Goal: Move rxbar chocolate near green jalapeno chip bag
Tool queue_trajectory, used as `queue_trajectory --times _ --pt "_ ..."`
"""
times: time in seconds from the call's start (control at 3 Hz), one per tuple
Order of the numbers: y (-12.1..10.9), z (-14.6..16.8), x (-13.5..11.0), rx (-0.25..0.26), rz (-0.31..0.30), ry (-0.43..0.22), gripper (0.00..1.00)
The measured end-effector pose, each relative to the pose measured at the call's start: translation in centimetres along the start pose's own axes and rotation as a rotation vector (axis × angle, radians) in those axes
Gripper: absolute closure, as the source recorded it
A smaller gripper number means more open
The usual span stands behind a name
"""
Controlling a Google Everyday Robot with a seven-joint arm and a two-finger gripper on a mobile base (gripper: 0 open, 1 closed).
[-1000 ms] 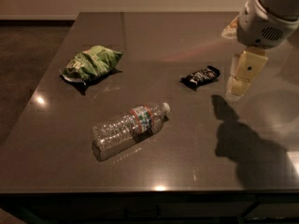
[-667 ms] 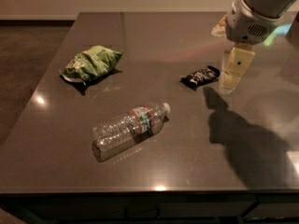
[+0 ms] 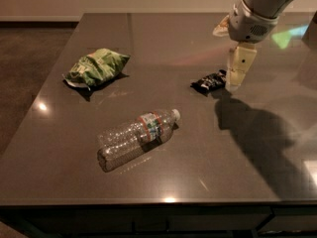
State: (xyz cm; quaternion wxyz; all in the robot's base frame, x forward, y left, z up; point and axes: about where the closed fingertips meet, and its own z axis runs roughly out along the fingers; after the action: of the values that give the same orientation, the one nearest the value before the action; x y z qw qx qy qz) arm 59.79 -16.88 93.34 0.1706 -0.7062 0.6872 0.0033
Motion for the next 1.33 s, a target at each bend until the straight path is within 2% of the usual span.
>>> queue_trajectory --times 0.67,1.33 --pt "-3.2 3.4 0.8 -0.059 -0.107 -0.001 0.00" --pt "-3.5 7.5 1.6 -0.148 -0.233 0.031 0.00"
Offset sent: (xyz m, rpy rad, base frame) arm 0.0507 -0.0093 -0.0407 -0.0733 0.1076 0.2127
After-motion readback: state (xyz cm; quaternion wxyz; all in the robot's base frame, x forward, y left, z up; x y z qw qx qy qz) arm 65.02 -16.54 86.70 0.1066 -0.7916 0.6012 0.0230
